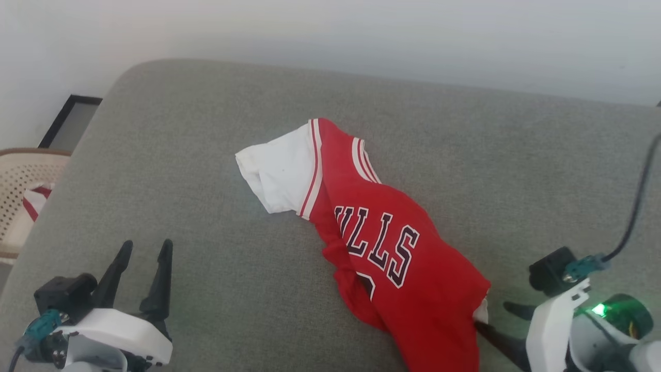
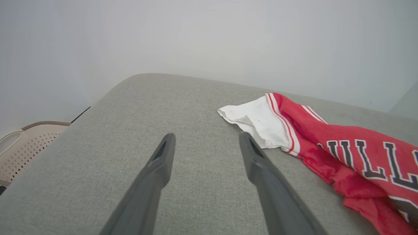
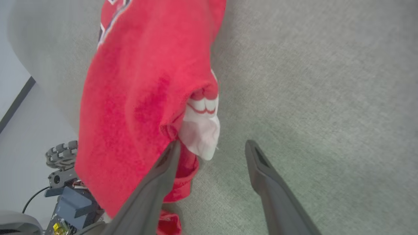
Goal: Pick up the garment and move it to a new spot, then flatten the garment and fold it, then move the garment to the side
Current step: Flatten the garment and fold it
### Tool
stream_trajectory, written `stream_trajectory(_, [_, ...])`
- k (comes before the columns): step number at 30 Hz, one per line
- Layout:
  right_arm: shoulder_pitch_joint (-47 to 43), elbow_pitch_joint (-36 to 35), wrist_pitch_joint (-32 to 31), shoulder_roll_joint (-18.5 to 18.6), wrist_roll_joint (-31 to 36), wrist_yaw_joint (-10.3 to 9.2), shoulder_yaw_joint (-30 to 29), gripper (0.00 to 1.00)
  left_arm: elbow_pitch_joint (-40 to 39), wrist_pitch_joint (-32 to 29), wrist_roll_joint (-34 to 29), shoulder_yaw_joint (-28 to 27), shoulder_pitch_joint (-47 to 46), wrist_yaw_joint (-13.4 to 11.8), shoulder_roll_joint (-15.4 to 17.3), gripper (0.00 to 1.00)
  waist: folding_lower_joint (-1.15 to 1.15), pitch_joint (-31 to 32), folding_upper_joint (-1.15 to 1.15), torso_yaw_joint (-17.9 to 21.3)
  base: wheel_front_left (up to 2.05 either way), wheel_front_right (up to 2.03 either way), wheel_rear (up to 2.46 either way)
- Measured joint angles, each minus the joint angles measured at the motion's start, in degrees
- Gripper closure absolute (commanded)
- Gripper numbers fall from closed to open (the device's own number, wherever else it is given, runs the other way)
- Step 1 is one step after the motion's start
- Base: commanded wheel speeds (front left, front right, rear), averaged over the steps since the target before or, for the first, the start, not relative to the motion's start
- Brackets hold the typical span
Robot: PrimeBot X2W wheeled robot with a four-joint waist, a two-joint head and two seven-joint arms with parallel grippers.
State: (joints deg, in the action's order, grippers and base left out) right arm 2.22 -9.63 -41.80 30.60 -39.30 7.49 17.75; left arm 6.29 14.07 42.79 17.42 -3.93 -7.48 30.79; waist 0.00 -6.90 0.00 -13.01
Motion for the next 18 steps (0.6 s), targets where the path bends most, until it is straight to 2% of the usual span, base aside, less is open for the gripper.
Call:
stream_trajectory(8, [4.0,4.9,2.1,-0.3,-0.5,0.0,5.5,0.0,1.2,0.3,-0.4,0.5,-2.5,1.0,-1.0,0.0,0.0,-2.5,0.0,-1.2,0.0,0.0,0.0])
stream_trajectory(9, [4.9,5.9,2.6,-0.1,-0.4,0.0,6.6,0.16,1.5,0.3,-0.5,0.7,-2.8,1.0,-1.2,0.0,0.0,-2.7,0.0,-1.5,0.0,0.0,0.0])
stream_trajectory(10, [6.4,7.9,3.8,-0.2,-0.6,-0.01,8.6,0.67,1.9,0.3,-0.5,0.8,-3.4,1.2,-1.6,0.0,0.0,-3.2,0.0,-1.9,0.0,0.0,0.0])
stream_trajectory(11, [7.3,8.5,4.6,0.2,-0.5,-0.01,10.0,1.0,2.2,0.4,-0.5,0.9,-3.7,1.4,-1.8,0.0,0.0,-3.5,0.0,-2.1,0.0,0.0,0.0])
stream_trajectory(18, [11.1,12.4,9.6,2.1,-0.6,0.01,13.1,1.0,3.7,0.5,-0.7,0.8,-4.6,2.0,-2.5,0.0,0.0,-4.0,0.0,-2.8,0.0,0.0,0.0])
